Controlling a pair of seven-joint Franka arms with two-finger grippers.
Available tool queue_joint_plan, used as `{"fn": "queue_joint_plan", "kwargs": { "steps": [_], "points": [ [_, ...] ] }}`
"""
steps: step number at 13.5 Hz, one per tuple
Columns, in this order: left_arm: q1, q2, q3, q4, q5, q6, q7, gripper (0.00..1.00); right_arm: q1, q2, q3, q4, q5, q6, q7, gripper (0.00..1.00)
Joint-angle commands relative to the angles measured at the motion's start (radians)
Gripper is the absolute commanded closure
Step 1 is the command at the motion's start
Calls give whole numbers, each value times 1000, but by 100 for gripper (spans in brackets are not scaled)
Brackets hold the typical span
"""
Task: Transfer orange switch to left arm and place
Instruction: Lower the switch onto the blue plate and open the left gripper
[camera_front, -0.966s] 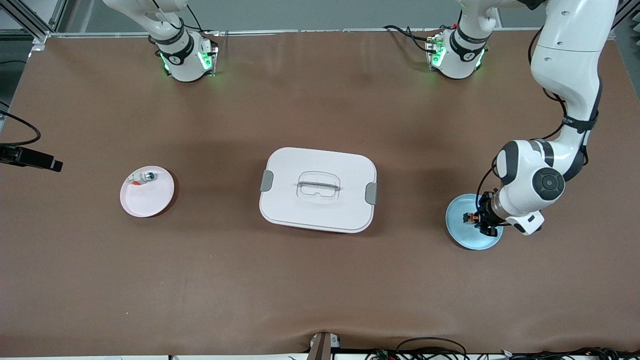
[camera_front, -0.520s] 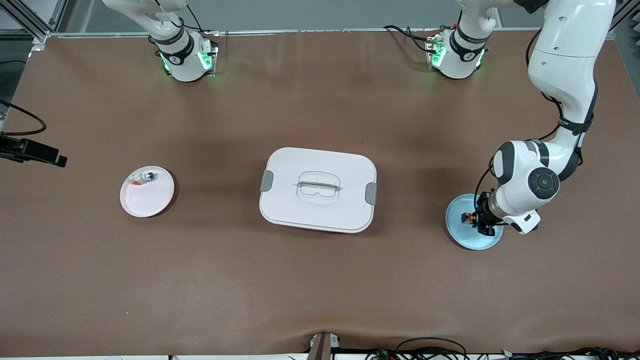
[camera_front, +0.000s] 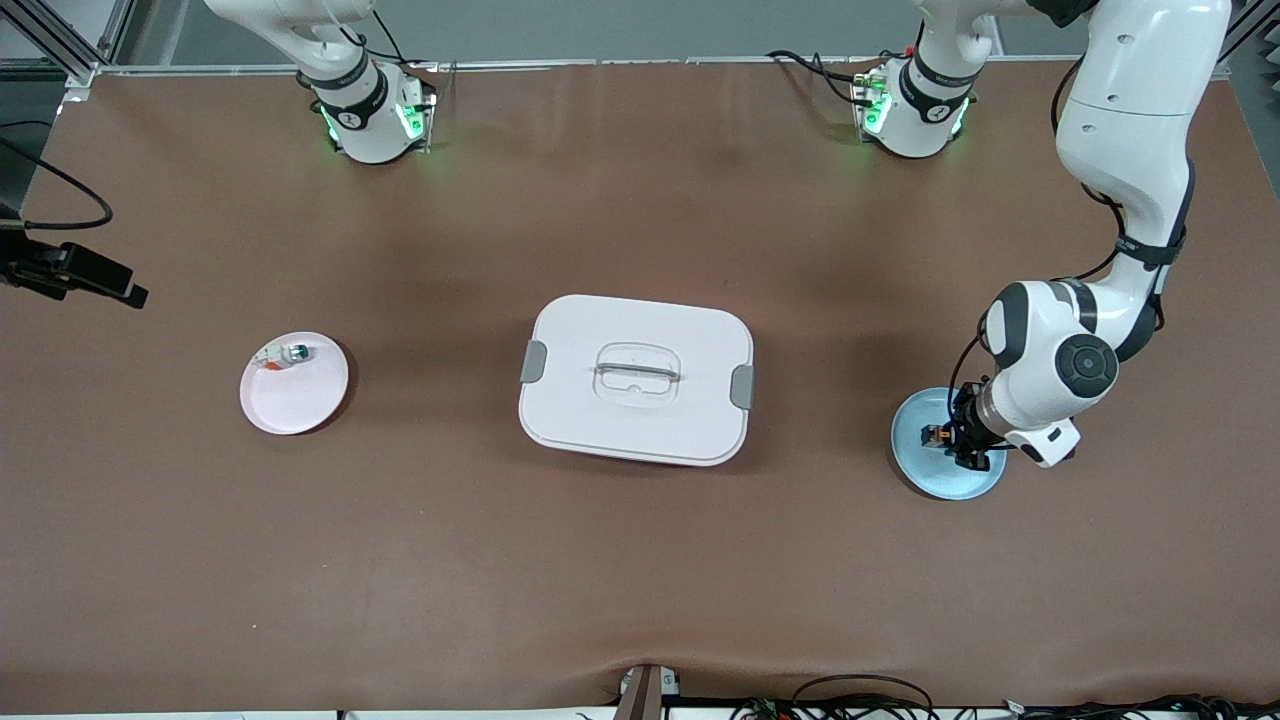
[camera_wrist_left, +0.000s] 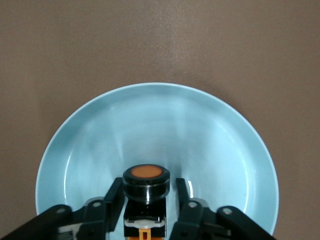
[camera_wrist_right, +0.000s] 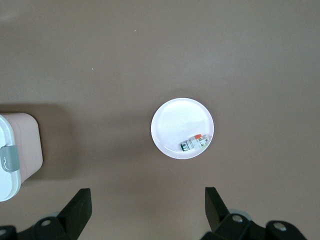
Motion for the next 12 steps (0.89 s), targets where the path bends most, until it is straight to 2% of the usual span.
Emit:
{"fn": "queue_joint_plan", "kwargs": {
  "steps": [1, 5, 8, 12],
  "points": [
    [16, -9, -6, 9, 25, 11, -26, 0, 0, -34, 3, -42, -14, 15, -7, 0],
    [25, -61, -6, 9, 25, -46, 5, 0, 11, -71, 8, -68, -52, 15, -14, 0],
    [22, -101, -6, 1, 25, -49, 115, 0, 28, -106, 8, -114, -93, 47, -13, 0],
    [16, -124, -9, -5, 25, -118, 631, 0, 28, -138, 8, -150, -93, 74, -13, 0]
  ]
}}
